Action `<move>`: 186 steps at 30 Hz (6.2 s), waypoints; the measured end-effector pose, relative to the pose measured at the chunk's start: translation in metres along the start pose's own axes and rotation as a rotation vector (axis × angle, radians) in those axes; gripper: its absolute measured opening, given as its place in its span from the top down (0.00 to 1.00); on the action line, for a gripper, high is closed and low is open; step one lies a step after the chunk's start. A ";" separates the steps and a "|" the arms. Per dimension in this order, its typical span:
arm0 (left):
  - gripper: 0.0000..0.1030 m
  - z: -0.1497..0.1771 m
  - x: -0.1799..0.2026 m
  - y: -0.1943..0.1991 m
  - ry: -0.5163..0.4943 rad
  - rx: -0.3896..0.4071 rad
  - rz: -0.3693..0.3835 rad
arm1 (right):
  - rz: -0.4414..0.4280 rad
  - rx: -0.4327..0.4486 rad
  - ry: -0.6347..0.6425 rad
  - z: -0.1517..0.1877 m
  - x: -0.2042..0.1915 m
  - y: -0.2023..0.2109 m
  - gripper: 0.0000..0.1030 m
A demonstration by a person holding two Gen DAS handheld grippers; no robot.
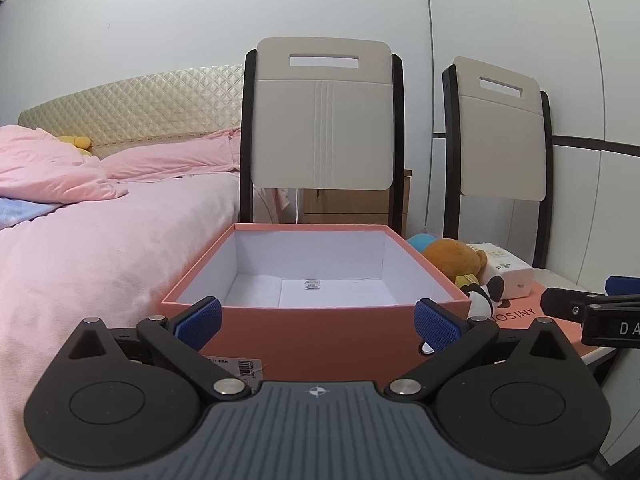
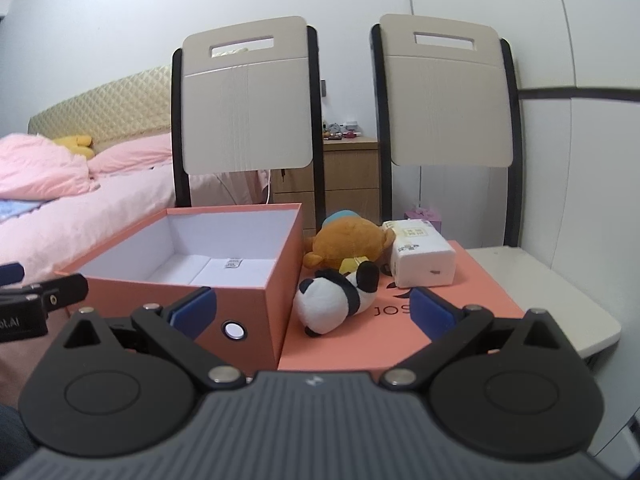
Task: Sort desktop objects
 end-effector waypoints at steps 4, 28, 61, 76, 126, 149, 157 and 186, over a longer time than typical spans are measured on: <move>0.00 -0.001 -0.005 -0.001 0.005 0.002 -0.001 | -0.012 0.018 -0.019 -0.005 0.004 -0.002 0.00; 0.00 -0.026 0.086 -0.066 -0.358 0.007 0.214 | -0.020 0.013 -0.159 -0.015 0.052 -0.019 0.00; 0.38 0.033 0.240 -0.218 -1.116 -0.342 0.136 | -0.038 0.029 -0.265 0.004 0.127 0.018 0.00; 0.43 -0.003 0.244 -0.183 -0.927 -0.226 0.212 | -0.039 -0.041 -0.199 0.008 0.106 -0.001 0.00; 0.09 -0.021 -0.019 -0.122 -0.029 -0.134 0.004 | -0.155 -0.061 -0.148 -0.014 -0.006 -0.067 0.00; 0.00 -0.015 -0.042 -0.087 0.027 0.051 -0.022 | -0.165 0.065 -0.197 -0.028 -0.024 -0.061 0.00; 0.00 -0.011 -0.037 -0.089 0.006 0.046 -0.030 | -0.152 0.065 -0.201 -0.028 -0.017 -0.059 0.00; 0.00 -0.009 -0.031 -0.086 -0.014 0.054 -0.011 | -0.157 0.040 -0.119 -0.042 -0.015 -0.062 0.00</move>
Point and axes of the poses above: each gripper's, at about its wrist camera, not at the fingertips, and y roughly against the way its jaws point, x to its right, z to its underside, the point moved 10 cm from there along -y, roughly the way its jaws point, and after that the axes turned 8 degrees about -x, right-handed, at the moved point
